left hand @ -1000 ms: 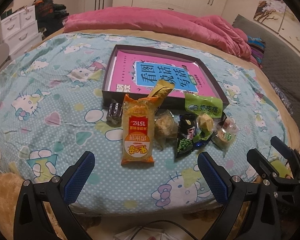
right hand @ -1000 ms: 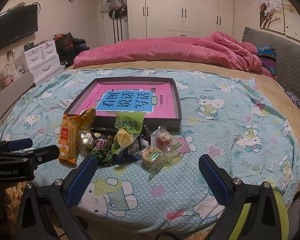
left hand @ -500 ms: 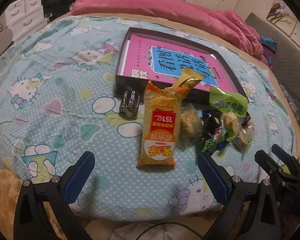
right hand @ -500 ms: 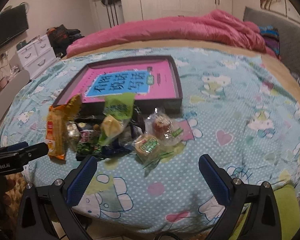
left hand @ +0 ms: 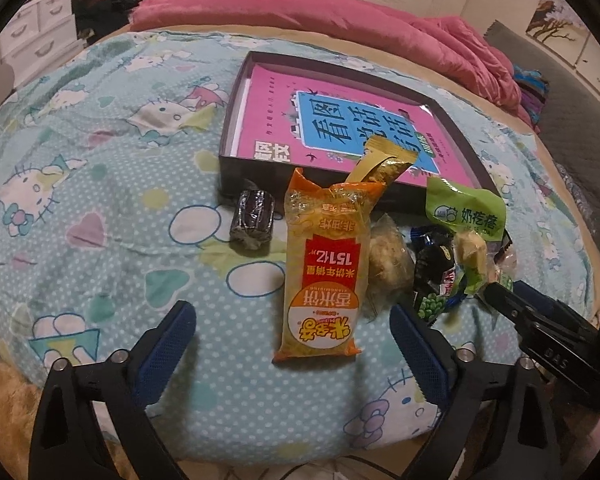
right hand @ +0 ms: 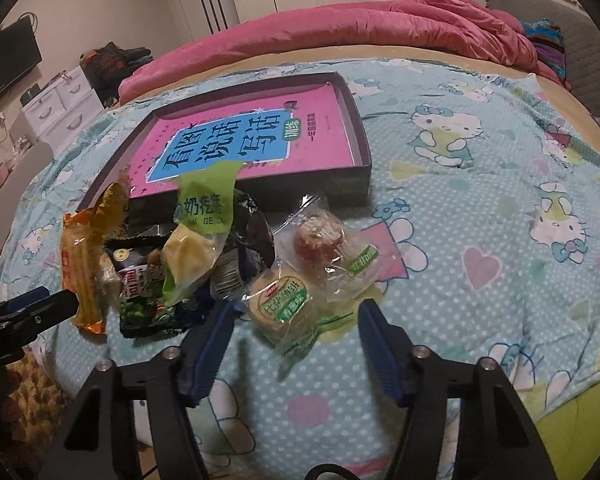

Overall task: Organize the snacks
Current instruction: 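Grasp the orange rice-cracker bag with the left tool while the right tool grasps a wrapped round pastry, then release the orange bag in the tray with the left tool while the right tool places the pastry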

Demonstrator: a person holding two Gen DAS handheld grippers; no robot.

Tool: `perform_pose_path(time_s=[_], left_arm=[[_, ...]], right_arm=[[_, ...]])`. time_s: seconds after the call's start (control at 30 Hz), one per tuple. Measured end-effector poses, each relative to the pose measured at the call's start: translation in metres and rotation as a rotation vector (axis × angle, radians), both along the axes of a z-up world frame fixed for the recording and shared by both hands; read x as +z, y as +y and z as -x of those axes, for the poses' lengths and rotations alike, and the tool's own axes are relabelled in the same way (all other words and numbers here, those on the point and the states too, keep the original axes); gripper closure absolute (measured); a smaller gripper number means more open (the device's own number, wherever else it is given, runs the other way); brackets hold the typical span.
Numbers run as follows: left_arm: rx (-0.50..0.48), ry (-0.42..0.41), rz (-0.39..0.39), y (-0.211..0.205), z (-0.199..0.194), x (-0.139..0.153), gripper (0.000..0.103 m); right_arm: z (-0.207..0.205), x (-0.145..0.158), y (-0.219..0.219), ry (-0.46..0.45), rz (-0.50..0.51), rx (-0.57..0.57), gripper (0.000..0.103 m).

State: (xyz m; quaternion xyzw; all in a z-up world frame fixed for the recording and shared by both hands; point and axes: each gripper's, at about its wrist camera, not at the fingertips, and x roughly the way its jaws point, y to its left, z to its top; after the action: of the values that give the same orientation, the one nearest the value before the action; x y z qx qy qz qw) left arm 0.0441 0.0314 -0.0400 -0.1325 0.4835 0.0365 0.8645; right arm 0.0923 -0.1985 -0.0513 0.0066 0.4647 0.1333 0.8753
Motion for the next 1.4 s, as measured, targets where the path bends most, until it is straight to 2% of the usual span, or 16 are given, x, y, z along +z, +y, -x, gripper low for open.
perform_pose_path(time_s=[0.27, 0.33, 0.4, 0.53, 0.63, 0.9, 1.1, 1.2, 1.4], left_arm=[[-0.016, 0.003, 0.015, -0.001, -0.008, -0.006, 0.017], [-0.017, 0.007, 0.015, -0.002, -0.011, -0.008, 0.022], [-0.021, 0.011, 0.016, -0.003, -0.012, -0.010, 0.026], [-0.029, 0.012, 0.020, -0.002, -0.016, -0.013, 0.048], [-0.041, 0.024, 0.066, -0.001, -0.018, -0.017, 0.065], [-0.043, -0.009, 0.111, 0.003, -0.009, -0.011, 0.066], [-0.048, -0.083, 0.103, 0.004, 0.004, 0.013, 0.066], [-0.046, -0.117, 0.097, 0.007, 0.007, 0.025, 0.066], [-0.023, -0.153, 0.084, 0.017, -0.001, 0.038, 0.066]], right_arm=[[-0.006, -0.007, 0.010, -0.007, 0.021, 0.028, 0.041], [-0.006, -0.008, 0.013, -0.011, 0.019, 0.047, 0.050], [-0.005, -0.007, 0.015, -0.019, 0.028, 0.062, 0.052], [-0.001, -0.005, 0.015, -0.028, 0.020, 0.081, 0.059], [0.004, -0.001, 0.011, -0.033, -0.005, 0.081, 0.062], [0.017, 0.018, 0.002, -0.090, -0.045, 0.074, 0.063], [0.023, 0.030, -0.011, -0.102, -0.093, 0.041, 0.063], [0.025, 0.041, -0.016, -0.142, -0.117, 0.024, 0.063], [0.015, 0.060, -0.018, -0.235, -0.097, 0.025, 0.063]])
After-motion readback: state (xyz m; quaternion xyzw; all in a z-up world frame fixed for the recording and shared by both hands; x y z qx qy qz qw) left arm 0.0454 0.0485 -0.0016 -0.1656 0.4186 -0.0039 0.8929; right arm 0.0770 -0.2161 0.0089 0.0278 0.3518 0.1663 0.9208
